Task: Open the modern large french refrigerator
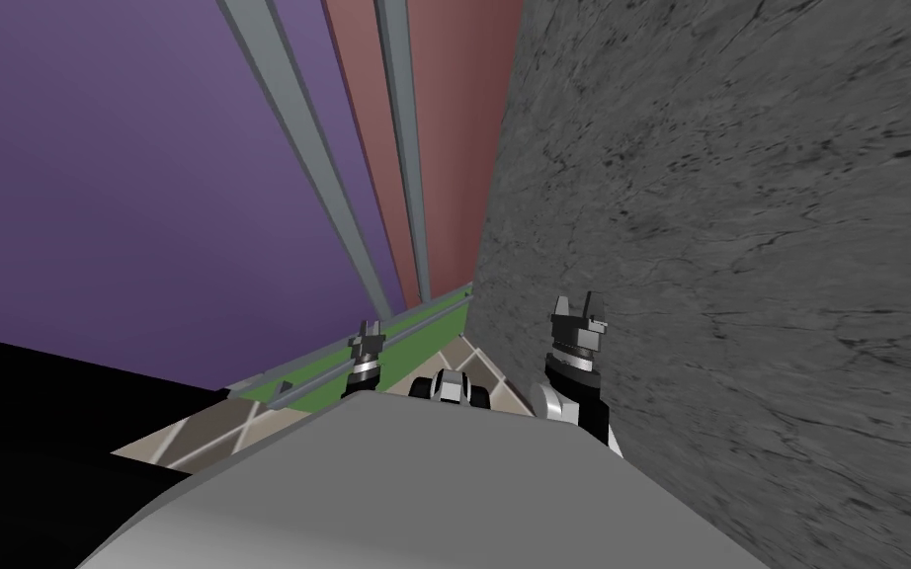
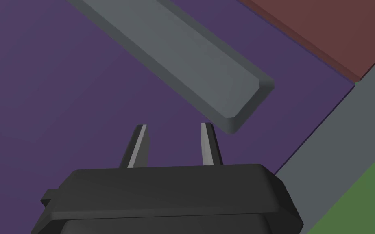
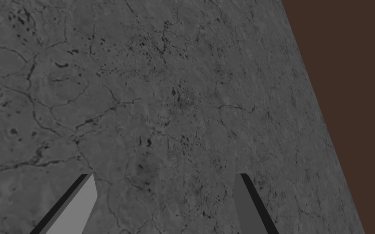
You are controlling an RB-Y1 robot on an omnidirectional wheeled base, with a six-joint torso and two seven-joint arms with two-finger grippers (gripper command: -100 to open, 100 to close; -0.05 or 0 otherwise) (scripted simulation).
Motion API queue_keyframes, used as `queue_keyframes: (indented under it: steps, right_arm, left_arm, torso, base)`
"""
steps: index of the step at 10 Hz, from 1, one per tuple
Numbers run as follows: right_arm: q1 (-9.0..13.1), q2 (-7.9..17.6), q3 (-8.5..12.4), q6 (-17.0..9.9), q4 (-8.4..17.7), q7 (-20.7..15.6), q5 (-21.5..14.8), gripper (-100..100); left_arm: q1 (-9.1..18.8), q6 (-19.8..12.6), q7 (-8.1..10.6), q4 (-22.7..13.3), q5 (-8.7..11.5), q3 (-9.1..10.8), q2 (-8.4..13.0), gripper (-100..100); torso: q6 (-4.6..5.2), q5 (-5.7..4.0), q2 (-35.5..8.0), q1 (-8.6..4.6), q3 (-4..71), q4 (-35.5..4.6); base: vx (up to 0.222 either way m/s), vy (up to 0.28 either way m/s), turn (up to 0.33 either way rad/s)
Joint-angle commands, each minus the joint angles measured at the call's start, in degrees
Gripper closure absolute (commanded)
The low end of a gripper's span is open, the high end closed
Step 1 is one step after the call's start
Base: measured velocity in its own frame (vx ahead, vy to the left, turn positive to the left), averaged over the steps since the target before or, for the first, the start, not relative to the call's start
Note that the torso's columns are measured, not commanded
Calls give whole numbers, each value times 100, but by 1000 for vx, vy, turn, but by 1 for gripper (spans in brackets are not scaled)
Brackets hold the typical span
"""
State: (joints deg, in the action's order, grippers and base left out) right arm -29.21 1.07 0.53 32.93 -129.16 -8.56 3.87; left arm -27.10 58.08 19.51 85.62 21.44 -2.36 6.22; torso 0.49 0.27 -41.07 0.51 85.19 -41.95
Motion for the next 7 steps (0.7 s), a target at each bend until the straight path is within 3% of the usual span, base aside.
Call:
queue_keyframes:
  steps: [1, 5, 6, 7]
  right_arm:
    - [0, 0, 0, 0, 0, 0, 0, 0]
    - [0, 0, 0, 0, 0, 0, 0, 0]
    - [0, 0, 0, 0, 0, 0, 0, 0]
    - [-1, 0, 0, 0, 0, 0, 0, 0]
  left_arm:
    - [13, -255, -49, 184, 26, 32, 28, -100]
    - [29, -490, -100, 408, 62, 87, 70, -100]
    - [-68, -378, -79, 350, 54, 69, 57, -100]
    - [13, -255, -49, 184, 26, 32, 28, 100]
  torso:
    - [5, -1, 15, -4, 10, 3]
    - [22, -14, 55, -3, 37, -4]
    - [29, -19, 64, -8, 44, -7]
    - [12, -8, 36, -13, 27, 4]
  base:
    - [-7, -3, 9]
    - [4, -12, 19]
    - [-28, -17, 53]
    - [3, 8, -96]
